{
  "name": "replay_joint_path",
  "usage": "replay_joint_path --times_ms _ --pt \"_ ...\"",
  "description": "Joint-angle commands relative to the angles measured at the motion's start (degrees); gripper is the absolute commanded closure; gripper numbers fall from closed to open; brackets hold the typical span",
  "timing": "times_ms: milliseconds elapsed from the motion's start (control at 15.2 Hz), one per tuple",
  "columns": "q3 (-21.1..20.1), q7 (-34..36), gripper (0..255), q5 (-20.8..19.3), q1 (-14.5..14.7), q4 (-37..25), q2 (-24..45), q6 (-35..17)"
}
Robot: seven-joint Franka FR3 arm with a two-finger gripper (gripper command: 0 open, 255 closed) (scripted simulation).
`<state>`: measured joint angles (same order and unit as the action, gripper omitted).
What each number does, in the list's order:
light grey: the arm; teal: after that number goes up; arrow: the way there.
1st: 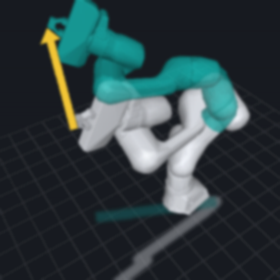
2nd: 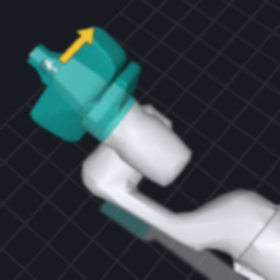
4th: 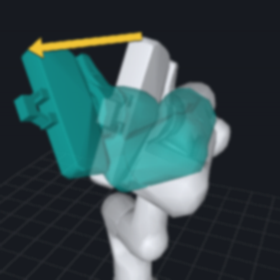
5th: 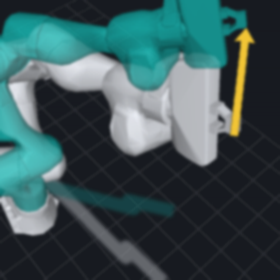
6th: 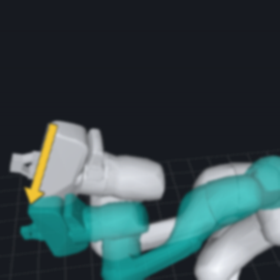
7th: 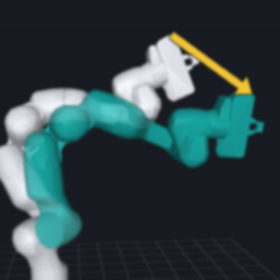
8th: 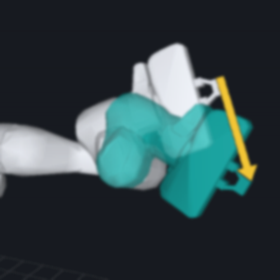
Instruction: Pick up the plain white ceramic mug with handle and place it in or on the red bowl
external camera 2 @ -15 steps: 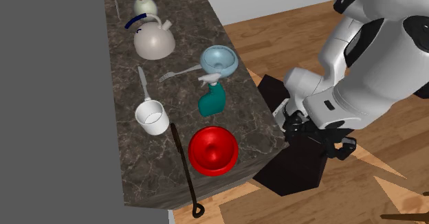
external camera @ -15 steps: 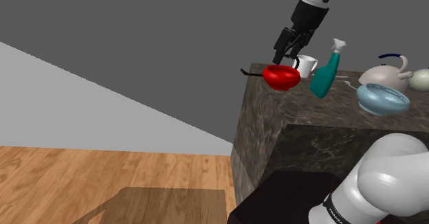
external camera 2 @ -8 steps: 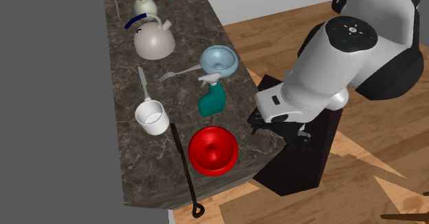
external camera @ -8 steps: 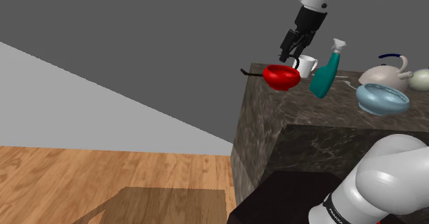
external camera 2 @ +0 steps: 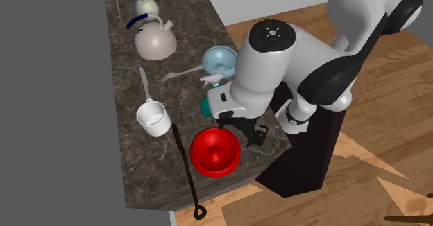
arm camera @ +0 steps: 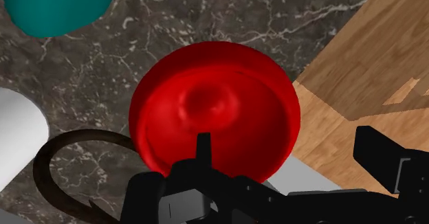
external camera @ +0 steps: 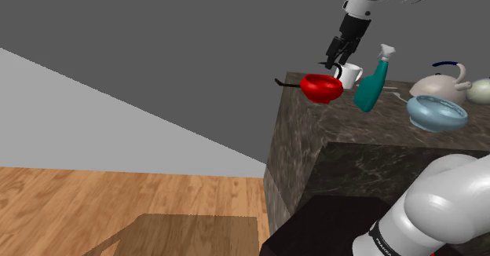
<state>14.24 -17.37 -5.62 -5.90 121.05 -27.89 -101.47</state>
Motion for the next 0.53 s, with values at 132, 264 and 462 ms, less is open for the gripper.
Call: replay_joint_path --times_ms 132,264,462 --pt "4.7 -5.5 0 0.2 -0.8 -4.8 6.6 -0.9" --pt "6.8 -8.2 0 0.8 -1.2 -7.5 10.2 -1.2" --pt "10.0 -12.4 0 2.3 -1.8 -12.2 15.9 -1.3"
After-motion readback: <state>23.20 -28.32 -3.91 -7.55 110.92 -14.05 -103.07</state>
